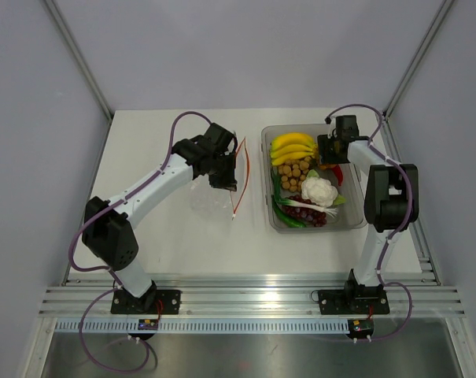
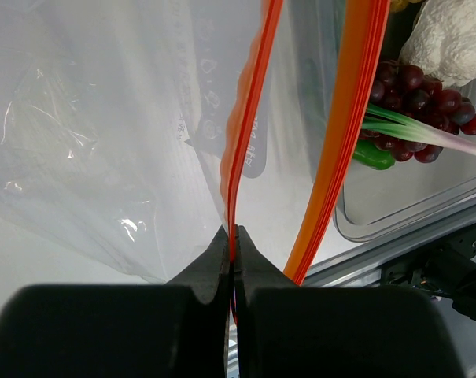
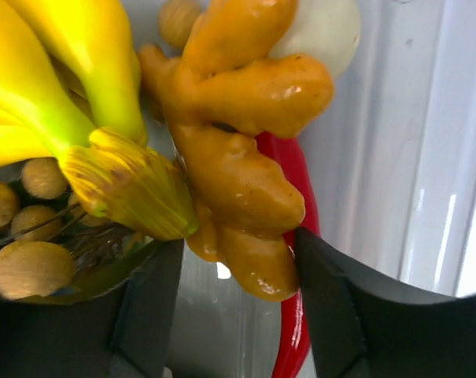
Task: Place the food in the zip-top bag and seal the zipper
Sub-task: Pick up the fake vegetable from the bin, then place the fake vegetable in the zipper food storage bag.
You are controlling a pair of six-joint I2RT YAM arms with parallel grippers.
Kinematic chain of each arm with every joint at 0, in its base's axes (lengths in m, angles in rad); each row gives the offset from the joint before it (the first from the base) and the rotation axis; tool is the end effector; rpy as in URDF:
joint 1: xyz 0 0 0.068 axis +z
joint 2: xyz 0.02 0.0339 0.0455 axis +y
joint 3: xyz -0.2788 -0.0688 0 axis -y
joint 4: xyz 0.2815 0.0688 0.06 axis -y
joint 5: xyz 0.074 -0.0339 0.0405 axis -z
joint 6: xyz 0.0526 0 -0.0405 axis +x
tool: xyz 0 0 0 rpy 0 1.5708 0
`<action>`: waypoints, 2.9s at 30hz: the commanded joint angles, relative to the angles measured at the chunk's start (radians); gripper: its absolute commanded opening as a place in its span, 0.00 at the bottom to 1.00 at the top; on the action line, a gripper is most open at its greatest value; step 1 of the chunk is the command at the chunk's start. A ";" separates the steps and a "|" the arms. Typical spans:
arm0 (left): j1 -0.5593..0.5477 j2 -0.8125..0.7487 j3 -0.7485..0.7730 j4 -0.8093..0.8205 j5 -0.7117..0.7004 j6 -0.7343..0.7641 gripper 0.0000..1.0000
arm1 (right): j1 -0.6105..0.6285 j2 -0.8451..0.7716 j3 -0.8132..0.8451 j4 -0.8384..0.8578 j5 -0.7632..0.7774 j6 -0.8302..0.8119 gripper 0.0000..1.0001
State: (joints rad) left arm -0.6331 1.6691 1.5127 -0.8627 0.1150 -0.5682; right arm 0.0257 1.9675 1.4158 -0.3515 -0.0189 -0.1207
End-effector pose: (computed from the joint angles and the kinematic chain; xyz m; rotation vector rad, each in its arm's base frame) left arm 0.3197 -0.2421 0.2989 0.1313 2.6924 -0.5592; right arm 0.4771 0.0133 0.1748 -0.1890 2.4666 -0.0174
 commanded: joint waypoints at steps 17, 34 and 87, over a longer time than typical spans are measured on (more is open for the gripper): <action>-0.004 -0.019 0.049 0.022 0.005 0.030 0.00 | -0.001 -0.240 -0.100 0.050 0.013 0.102 0.00; -0.004 0.047 0.193 -0.024 0.044 0.053 0.00 | 0.045 -0.746 -0.138 -0.311 -0.079 0.320 0.00; -0.031 0.064 0.136 0.063 0.167 0.021 0.00 | 0.661 -0.725 -0.095 -0.271 0.249 0.679 0.00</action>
State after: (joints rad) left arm -0.6411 1.8046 1.6581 -0.7864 0.2111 -0.5747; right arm 0.7006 1.2900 1.3212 -0.6823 0.0769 0.5213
